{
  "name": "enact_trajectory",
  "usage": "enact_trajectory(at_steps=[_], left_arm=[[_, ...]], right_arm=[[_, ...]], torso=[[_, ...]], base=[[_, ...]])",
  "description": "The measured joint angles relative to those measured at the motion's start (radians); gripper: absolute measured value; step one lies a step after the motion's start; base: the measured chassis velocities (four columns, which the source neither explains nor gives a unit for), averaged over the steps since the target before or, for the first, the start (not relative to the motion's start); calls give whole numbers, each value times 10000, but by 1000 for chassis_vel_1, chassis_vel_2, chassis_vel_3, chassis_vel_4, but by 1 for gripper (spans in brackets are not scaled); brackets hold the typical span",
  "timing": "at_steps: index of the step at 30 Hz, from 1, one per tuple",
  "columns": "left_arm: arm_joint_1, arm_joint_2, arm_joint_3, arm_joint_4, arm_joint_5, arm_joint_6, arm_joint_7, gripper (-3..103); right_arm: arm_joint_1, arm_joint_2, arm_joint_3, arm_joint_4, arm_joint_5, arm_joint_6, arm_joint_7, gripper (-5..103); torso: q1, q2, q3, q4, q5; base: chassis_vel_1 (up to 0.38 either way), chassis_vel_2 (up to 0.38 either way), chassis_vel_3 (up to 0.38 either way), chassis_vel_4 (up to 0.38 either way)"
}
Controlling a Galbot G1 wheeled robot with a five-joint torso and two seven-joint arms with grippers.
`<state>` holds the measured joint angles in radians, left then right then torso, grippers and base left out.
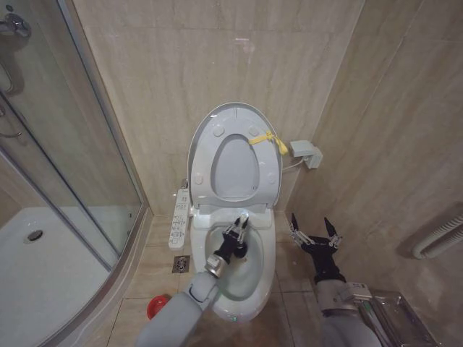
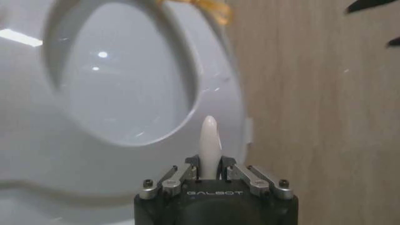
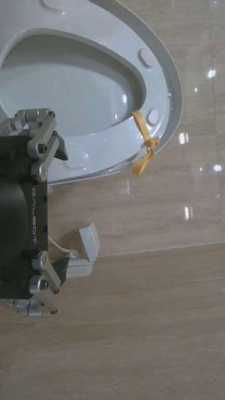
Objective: Open the toilet lid, clean the toilet bowl with a toilet brush, close the toilet lid, and flush.
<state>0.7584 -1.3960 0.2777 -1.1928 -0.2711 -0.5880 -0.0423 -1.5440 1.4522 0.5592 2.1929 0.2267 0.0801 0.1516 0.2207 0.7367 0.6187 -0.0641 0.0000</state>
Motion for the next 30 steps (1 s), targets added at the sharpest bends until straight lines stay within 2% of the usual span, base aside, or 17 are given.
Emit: enact_trajectory(at_steps=[5, 10, 19, 21, 30], left_arm=[[181, -186, 326, -516, 113, 134, -100, 22], [178, -273, 351, -439, 76, 148, -111, 22], [-197, -261, -122, 1179, -165, -475, 104, 22], [-211, -255, -167, 1180, -165, -485, 104, 22], [61, -260, 74, -24, -179, -487, 60, 22]], right_arm=[[0, 0, 0, 0, 0, 0, 0, 100], [0, 0, 0, 0, 0, 0, 0, 100], [0, 0, 1, 0, 0, 0, 0, 100], [0, 0, 0, 0, 0, 0, 0, 100], [0, 0, 0, 0, 0, 0, 0, 100]], torso=[[0, 0, 0, 2, 0], [-1, 0, -1, 2, 0], [0, 1, -1, 2, -1], [0, 0, 0, 3, 0], [0, 1, -1, 0, 0]], base=[[0, 0, 0, 0], [0, 0, 0, 0], [0, 0, 0, 0], [0, 0, 0, 0], [0, 0, 0, 0]])
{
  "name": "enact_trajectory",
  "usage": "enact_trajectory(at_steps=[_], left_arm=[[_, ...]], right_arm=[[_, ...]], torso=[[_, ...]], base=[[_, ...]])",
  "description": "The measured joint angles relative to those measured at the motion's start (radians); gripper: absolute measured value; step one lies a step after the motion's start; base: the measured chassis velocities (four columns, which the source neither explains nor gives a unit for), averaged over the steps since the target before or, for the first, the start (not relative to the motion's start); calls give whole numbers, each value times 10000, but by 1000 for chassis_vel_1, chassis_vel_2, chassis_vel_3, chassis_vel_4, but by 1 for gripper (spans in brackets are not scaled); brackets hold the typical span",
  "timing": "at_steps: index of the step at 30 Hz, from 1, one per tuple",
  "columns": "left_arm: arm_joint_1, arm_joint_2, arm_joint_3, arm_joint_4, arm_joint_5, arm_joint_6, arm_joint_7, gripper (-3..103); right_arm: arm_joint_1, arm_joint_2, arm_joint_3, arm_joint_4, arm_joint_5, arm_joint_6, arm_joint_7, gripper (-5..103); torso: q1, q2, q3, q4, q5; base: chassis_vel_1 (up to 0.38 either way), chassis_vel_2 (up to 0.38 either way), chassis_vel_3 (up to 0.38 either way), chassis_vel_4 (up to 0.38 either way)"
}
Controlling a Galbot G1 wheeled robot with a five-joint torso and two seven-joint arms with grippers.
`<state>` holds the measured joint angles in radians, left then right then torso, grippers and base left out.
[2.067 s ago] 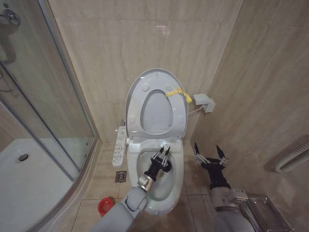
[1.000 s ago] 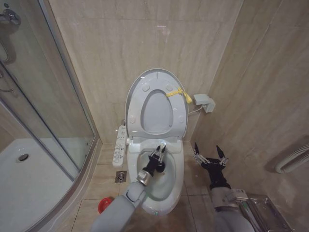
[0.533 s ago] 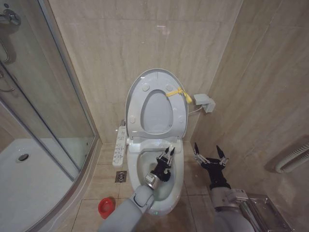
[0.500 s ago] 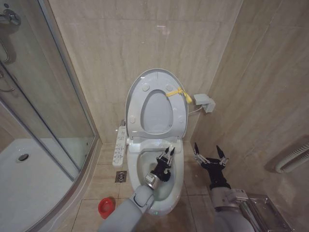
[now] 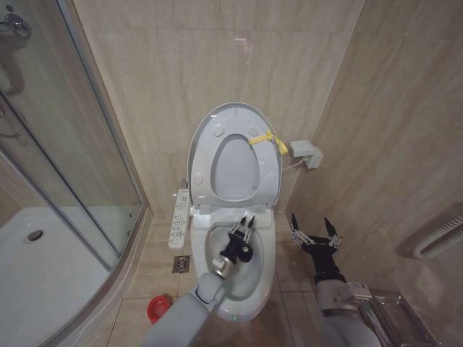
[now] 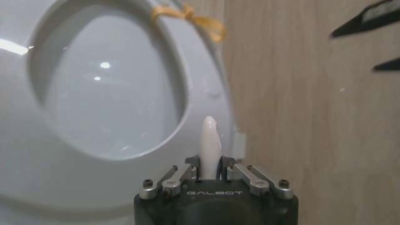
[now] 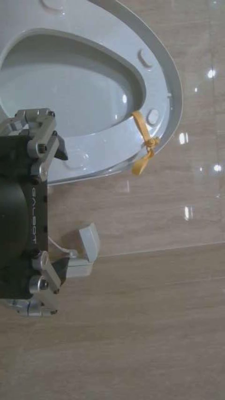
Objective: Open the toilet lid, clean the toilet bowl with a toilet brush, close the toilet lid, and flush.
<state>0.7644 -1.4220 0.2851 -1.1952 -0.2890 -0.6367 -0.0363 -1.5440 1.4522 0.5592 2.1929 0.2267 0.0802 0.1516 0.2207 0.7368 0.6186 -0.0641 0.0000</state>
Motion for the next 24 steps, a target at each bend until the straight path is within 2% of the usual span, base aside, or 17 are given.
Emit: enact_trajectory(at_steps=[4, 15, 24], left_arm=[[21, 4, 167, -89, -21, -114, 116, 22], [-527, -354, 100, 1651, -507, -823, 714, 22], [-743, -481, -167, 2483, -420, -975, 872, 22]], right_arm=[[0, 0, 0, 0, 0, 0, 0, 100], [0, 0, 0, 0, 0, 0, 0, 100], [0, 0, 0, 0, 0, 0, 0, 100]], torso=[[0, 0, 0, 2, 0], [0, 0, 0, 0, 0], [0, 0, 0, 2, -1]], base=[[0, 0, 0, 0], [0, 0, 0, 0], [0, 0, 0, 0]])
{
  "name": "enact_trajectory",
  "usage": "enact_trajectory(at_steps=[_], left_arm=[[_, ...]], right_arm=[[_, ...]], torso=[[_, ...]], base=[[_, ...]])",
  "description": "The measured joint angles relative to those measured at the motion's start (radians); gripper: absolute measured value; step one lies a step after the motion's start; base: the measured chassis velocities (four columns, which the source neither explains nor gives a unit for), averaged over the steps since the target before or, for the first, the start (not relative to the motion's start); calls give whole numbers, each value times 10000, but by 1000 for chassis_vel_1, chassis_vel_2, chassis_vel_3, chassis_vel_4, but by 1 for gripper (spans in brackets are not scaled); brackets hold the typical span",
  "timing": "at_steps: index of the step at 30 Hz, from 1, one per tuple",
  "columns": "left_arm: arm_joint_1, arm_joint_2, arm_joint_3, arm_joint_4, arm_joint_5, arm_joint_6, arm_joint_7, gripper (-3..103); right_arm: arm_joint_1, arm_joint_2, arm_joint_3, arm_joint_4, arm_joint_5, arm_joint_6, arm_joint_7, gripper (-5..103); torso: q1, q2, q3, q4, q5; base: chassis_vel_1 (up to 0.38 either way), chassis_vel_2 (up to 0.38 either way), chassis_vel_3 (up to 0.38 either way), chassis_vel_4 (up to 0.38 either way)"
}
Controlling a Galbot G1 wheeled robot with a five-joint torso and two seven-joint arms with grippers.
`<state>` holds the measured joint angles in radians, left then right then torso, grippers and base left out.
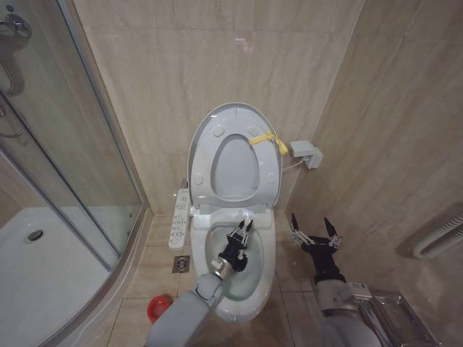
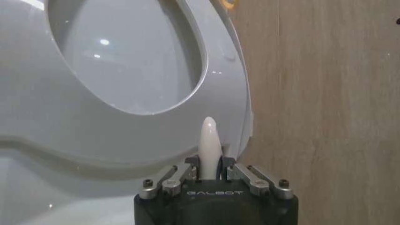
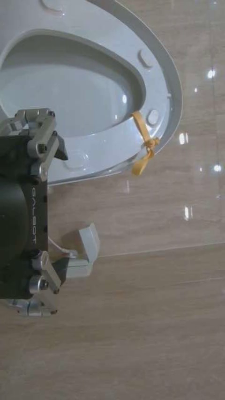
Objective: Open the toilet lid, clean the toilet bowl with a toilet brush, close the toilet lid, and flush.
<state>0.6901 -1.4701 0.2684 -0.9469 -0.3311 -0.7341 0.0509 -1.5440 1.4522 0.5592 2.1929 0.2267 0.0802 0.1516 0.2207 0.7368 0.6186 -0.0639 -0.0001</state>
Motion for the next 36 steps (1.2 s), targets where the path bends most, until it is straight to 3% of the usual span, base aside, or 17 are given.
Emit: enact_trajectory(at_steps=[12, 20, 26, 36], left_arm=[[22, 26, 316, -1211, 369, 87, -50, 22], [-545, -349, 108, 743, -135, -512, 512, 22], [-648, -329, 76, 1051, -263, -567, 614, 22], [60, 219, 601, -1756, -135, 330, 70, 22]], right_arm=[[0, 0, 0, 0, 0, 0, 0, 100], [0, 0, 0, 0, 0, 0, 0, 100], [0, 0, 0, 0, 0, 0, 0, 100], [0, 0, 0, 0, 0, 0, 0, 100]], torso=[[0, 0, 0, -1, 0], [0, 0, 0, -1, 0], [0, 0, 0, -1, 0], [0, 0, 0, 0, 2]], base=[[0, 0, 0, 0], [0, 0, 0, 0], [0, 0, 0, 0], [0, 0, 0, 0]])
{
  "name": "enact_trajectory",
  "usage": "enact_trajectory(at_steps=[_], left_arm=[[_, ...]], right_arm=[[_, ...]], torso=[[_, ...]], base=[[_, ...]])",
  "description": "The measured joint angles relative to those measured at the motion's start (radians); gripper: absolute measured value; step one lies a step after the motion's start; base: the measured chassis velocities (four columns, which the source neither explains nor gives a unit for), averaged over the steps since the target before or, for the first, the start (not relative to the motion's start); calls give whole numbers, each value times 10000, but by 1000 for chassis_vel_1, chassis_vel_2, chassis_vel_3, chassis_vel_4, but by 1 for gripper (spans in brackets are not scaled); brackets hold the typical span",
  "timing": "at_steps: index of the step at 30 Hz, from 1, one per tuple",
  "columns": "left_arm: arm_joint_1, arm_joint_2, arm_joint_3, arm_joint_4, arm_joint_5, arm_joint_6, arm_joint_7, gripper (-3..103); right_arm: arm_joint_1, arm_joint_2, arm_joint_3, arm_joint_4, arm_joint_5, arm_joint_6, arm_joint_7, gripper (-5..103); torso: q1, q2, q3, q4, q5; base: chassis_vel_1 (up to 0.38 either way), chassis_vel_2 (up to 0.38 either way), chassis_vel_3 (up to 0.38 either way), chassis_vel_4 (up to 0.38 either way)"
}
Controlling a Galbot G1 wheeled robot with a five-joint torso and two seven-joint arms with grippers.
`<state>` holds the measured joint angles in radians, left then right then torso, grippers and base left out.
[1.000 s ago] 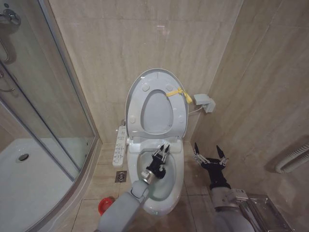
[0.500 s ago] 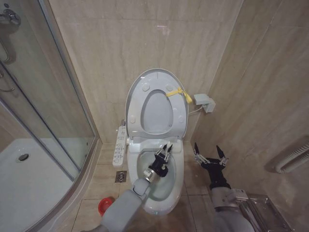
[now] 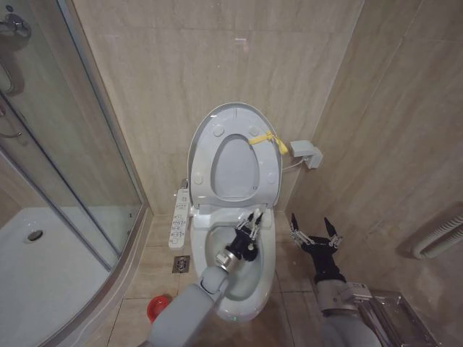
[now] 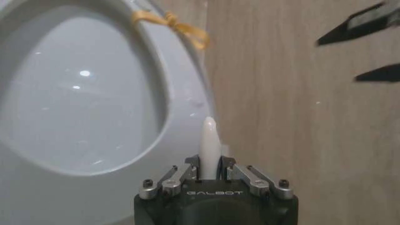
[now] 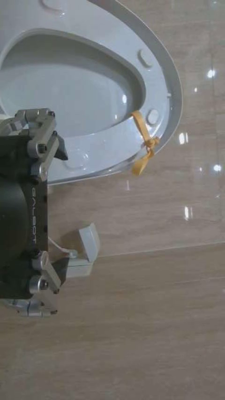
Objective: Open the toilet lid, clean the toilet bowl with a toilet brush, close the toilet lid, and flush.
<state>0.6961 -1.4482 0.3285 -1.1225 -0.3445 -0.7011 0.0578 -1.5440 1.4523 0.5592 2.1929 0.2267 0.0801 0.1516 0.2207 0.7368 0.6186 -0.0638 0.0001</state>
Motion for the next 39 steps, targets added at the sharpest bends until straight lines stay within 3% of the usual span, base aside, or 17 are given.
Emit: enact_trajectory(at_steps=[4, 11, 20, 23, 32, 39], left_arm=[[180, 24, 148, -365, 145, 95, -23, 22], [98, -51, 72, 163, 200, -52, -14, 22], [-542, -232, -614, 2514, 23, -853, 301, 22], [-611, -273, -757, 2728, -42, -904, 334, 22], [-332, -108, -525, 1262, 68, -807, 344, 22], [-584, -321, -488, 2018, -185, -934, 497, 22]], right_arm=[[0, 0, 1, 0, 0, 0, 0, 100], [0, -1, 0, 0, 0, 0, 0, 100], [1, 0, 0, 0, 0, 0, 0, 100], [0, 0, 0, 0, 0, 0, 0, 100], [0, 0, 1, 0, 0, 0, 0, 100], [0, -1, 0, 0, 0, 0, 0, 100]], torso=[[0, 0, 0, -1, -1], [0, 0, 0, -2, -2], [0, 0, 0, 0, -1], [1, 0, 1, 0, -2], [0, 0, 0, -4, -2], [0, 0, 1, -1, -1]], base=[[0, 0, 0, 0], [0, 0, 0, 0], [0, 0, 0, 0], [0, 0, 0, 0], [0, 0, 0, 0], [0, 0, 0, 0]])
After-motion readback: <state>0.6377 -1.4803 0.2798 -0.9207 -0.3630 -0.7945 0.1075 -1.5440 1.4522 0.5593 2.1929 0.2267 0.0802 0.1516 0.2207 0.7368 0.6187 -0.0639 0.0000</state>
